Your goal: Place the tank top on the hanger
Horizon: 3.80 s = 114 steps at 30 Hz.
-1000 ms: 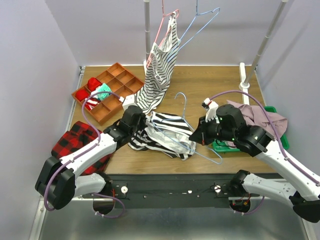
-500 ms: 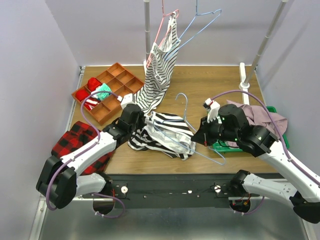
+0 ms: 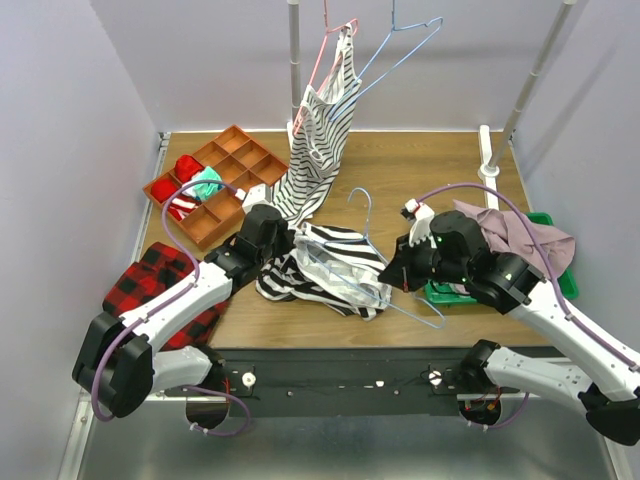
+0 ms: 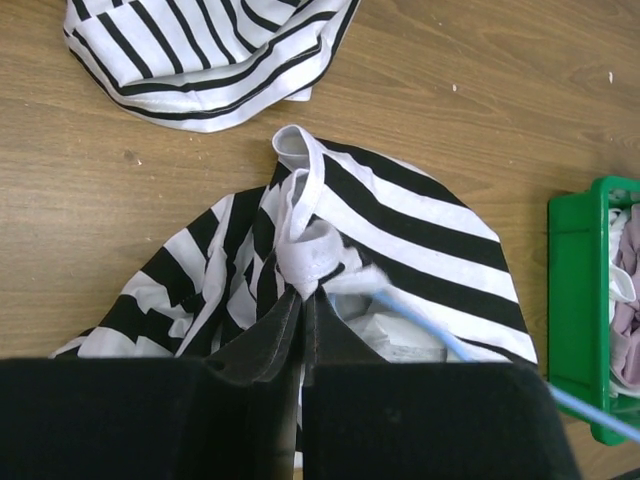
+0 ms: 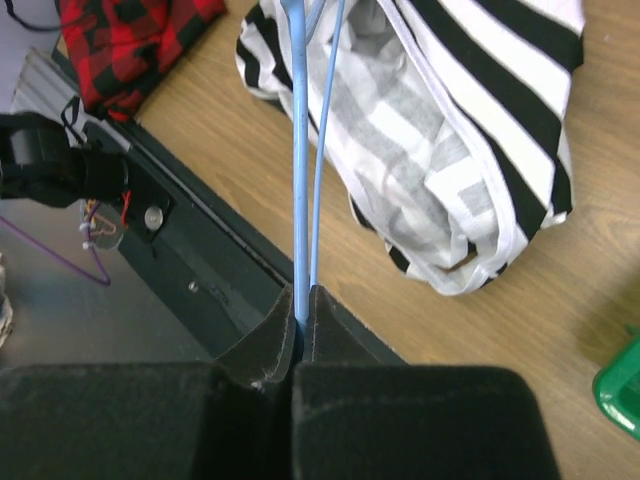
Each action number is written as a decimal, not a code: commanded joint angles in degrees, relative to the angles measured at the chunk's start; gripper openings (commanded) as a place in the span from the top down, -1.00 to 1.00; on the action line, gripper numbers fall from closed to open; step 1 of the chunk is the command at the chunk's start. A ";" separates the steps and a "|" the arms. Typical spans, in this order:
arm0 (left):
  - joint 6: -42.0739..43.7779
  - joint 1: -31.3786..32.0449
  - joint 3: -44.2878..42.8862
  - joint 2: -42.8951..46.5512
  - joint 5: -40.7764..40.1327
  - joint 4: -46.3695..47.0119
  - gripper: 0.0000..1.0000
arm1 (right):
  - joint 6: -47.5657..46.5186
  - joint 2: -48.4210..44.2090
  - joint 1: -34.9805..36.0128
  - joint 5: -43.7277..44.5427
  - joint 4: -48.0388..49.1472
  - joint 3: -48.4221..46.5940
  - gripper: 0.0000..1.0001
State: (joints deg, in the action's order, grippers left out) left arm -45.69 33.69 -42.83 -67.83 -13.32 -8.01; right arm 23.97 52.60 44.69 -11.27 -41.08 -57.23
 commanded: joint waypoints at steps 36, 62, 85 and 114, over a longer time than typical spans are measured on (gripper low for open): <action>6.22 -1.61 0.29 7.80 2.95 -2.98 0.35 | -0.76 17.98 3.47 -1.74 61.90 22.68 0.99; 29.52 10.25 -2.78 7.02 8.77 11.26 -0.39 | -2.52 27.55 4.62 -2.53 74.13 23.13 0.99; 32.69 12.19 -1.74 1.21 0.14 14.34 0.38 | -2.87 25.98 4.97 1.07 70.43 22.16 0.99; 30.93 13.33 4.68 7.01 -11.73 21.46 1.00 | 19.97 0.14 4.97 33.94 26.67 25.58 0.09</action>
State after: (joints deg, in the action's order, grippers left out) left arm -13.72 46.63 -39.22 -63.53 -20.49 10.04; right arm 37.87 53.84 49.19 17.10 -5.04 -36.62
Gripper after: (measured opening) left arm 0.021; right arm 0.460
